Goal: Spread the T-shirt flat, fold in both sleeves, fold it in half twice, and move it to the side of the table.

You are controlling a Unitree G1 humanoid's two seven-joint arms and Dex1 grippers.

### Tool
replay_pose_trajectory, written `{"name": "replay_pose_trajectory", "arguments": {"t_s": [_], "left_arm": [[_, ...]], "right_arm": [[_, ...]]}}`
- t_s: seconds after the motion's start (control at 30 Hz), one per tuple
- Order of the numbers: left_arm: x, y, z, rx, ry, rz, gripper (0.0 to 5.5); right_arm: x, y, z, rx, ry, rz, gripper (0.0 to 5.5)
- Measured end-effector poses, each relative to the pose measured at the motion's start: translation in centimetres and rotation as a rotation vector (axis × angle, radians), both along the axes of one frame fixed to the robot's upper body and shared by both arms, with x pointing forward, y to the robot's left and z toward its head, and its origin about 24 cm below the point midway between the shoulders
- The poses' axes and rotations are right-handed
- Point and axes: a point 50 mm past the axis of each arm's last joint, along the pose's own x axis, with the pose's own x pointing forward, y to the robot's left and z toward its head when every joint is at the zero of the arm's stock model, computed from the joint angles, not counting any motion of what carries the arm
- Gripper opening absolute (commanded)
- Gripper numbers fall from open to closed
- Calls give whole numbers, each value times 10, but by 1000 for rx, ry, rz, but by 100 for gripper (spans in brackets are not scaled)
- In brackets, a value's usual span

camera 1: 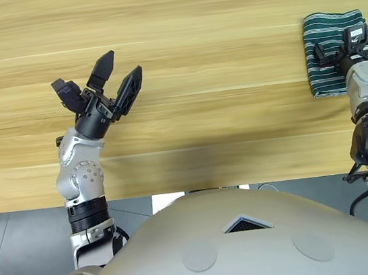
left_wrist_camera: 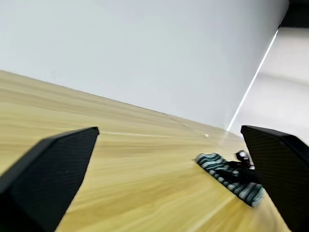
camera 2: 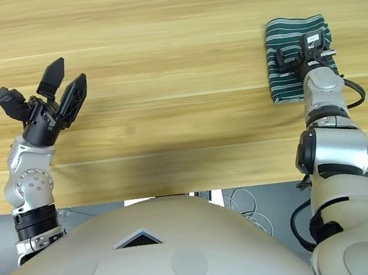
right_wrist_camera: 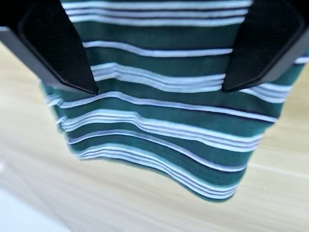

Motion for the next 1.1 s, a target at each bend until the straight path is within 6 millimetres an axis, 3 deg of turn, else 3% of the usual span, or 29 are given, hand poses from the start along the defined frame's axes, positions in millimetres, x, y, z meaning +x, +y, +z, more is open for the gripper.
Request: {"name": "replay_pose_trajectory", "arguments": {"t_s": [0.1, 0.17, 0.23, 0.3, 0.37, 0.43, 0.67, 1.1], "left_arm": [[7, 12, 1, 91, -60, 185, 539], [16, 21, 0, 202, -96, 337, 539], [26, 25, -5, 267, -91, 443, 539], [32, 26, -15, 362, -79, 522, 539], [34, 27, -24, 441, -80, 581, 539], [36, 26, -31, 482, -83, 605, 539], [38, 25, -39, 494, -108, 640, 539], [37, 21, -41, 496, -128, 629, 539]], "right_arm": [[18, 4, 36, -5, -287, 46, 480], [31, 29, 61, -33, -518, 169, 480], [35, 66, 55, -12, -605, 284, 480], [28, 100, 36, 50, -629, 358, 480], [17, 116, 17, 114, -607, 364, 480], [9, 119, 8, 138, -590, 345, 480], [7, 107, 9, 144, -614, 276, 480], [7, 109, 9, 159, -613, 312, 480]]}}
